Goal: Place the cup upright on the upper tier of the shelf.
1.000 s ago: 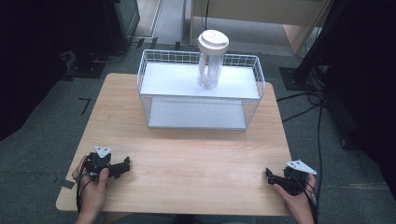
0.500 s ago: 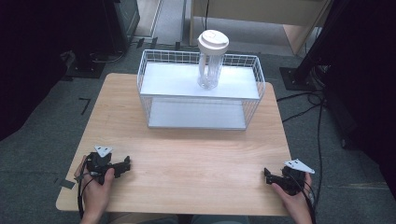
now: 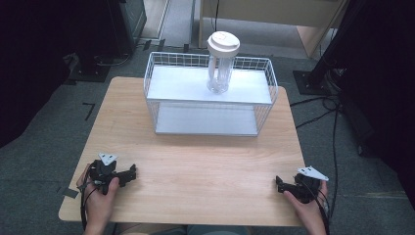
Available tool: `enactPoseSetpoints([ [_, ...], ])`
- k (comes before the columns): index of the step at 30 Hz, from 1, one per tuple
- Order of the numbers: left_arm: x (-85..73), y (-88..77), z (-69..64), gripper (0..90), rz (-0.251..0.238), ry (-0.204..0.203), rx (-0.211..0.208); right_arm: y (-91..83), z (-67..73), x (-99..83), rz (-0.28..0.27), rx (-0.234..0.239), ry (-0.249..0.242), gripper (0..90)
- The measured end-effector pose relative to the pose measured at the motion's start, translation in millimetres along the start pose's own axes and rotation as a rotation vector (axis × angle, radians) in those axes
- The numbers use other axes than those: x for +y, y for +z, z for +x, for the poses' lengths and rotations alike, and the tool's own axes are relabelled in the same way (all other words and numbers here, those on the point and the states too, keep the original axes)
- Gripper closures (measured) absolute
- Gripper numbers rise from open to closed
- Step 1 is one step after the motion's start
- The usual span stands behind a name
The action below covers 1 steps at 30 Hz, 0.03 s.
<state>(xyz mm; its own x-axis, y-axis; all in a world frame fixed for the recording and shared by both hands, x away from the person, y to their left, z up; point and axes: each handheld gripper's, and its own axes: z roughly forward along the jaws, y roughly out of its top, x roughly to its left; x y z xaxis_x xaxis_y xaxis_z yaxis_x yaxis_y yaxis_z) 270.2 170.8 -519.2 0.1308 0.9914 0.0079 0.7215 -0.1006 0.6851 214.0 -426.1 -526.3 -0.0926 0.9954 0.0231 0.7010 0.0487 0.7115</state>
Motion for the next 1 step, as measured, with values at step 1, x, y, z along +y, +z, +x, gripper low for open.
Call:
enactPoseSetpoints([
  [1,0.1,-0.1,0.1,0.0,0.002,0.003,0.0,0.1,0.5,0.1,0.0,-0.004,0.002,1.2],
])
